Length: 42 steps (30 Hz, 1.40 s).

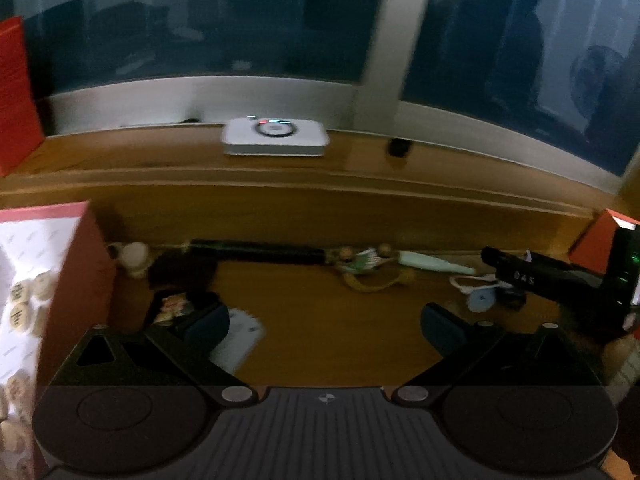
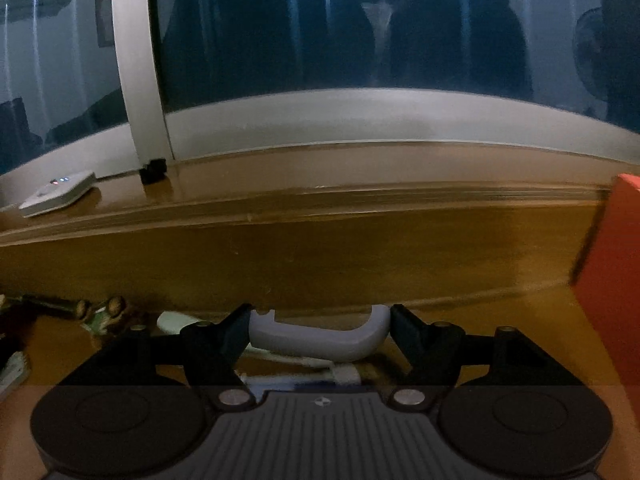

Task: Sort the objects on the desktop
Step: 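Grasp the grey plastic handle with the right tool while the left tool reaches toward the mint-green stick, then close the left tool on the mint-green stick while the right tool holds the grey handle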

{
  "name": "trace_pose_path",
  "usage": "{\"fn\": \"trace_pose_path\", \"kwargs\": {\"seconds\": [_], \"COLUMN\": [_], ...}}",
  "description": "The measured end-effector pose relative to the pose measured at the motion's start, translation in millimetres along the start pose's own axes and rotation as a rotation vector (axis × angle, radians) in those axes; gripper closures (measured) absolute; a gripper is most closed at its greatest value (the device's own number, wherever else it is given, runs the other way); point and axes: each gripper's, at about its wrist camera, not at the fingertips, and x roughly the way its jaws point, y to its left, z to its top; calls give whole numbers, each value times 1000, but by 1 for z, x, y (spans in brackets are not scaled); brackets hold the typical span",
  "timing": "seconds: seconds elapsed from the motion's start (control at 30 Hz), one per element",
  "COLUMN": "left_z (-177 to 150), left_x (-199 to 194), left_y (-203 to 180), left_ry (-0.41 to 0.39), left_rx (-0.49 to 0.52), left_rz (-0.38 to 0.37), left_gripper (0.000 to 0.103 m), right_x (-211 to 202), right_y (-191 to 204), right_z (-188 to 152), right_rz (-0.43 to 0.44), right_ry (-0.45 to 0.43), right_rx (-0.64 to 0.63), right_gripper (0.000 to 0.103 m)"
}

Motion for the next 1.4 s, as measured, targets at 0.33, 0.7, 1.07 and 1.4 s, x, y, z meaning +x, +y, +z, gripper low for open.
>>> {"fn": "trace_pose_path", "kwargs": {"seconds": [0.33,0.7,1.07,1.4], "left_z": [1,-1,4,14], "left_x": [35,78,134,169], "left_y": [-67,-133,-142,-132], "left_ry": [-14,-40,-31,-18], "left_rx": [111,218,235,230], "left_rz": [-113,-164,-59,-20], "left_gripper": [0,0,0,0], "right_x": [-92,-119,-108,-75], "right_y": [-29,-52,-72,-73], "right_z": [-33,-48,-47,-35], "right_rz": [-91,-110,-74,-11], "right_ry": [8,21,56,94], "right_rx": [5,9,16,-2], "right_gripper": [28,28,28,28]}}
